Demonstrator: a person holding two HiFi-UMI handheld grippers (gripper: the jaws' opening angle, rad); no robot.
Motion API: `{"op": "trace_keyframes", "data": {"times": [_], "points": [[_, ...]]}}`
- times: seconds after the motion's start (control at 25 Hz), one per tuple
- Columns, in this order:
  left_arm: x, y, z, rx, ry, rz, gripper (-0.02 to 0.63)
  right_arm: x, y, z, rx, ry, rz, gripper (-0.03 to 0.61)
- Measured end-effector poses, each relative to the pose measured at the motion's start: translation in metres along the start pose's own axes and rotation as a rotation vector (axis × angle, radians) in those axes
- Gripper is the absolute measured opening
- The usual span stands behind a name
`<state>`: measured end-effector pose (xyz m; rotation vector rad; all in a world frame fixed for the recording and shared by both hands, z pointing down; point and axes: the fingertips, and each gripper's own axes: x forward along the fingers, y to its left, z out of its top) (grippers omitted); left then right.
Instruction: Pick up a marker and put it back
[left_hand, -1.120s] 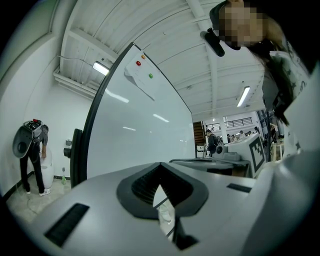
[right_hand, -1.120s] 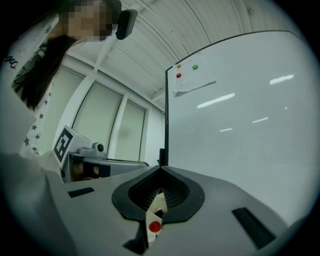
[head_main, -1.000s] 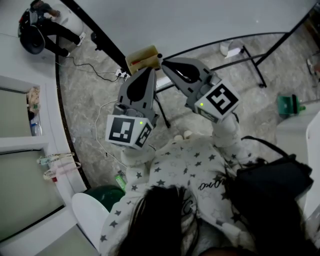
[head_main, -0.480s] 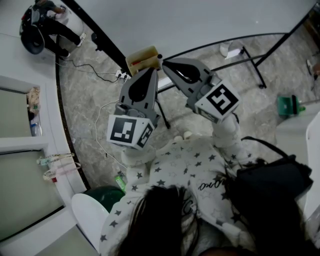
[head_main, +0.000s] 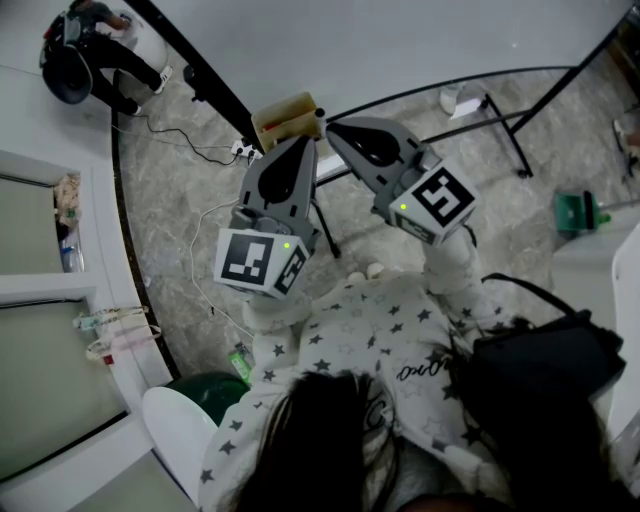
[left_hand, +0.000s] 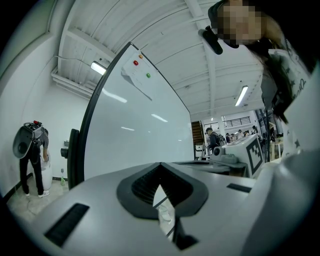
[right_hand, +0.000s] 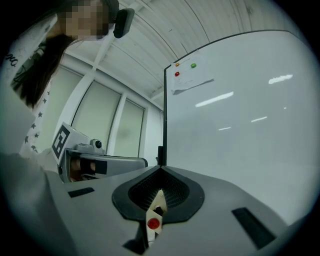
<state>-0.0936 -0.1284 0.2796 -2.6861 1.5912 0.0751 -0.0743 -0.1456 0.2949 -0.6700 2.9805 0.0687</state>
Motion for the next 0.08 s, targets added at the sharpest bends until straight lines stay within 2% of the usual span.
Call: {"op": "trace_keyframes", "data": {"times": [0.08], "points": [[0.0002, 0.0001, 0.0002, 0.000, -0.001, -0.001, 0.000, 0.0006, -0.0007, -0.0007, -0.003, 0.002, -0.004, 0.006]]}}
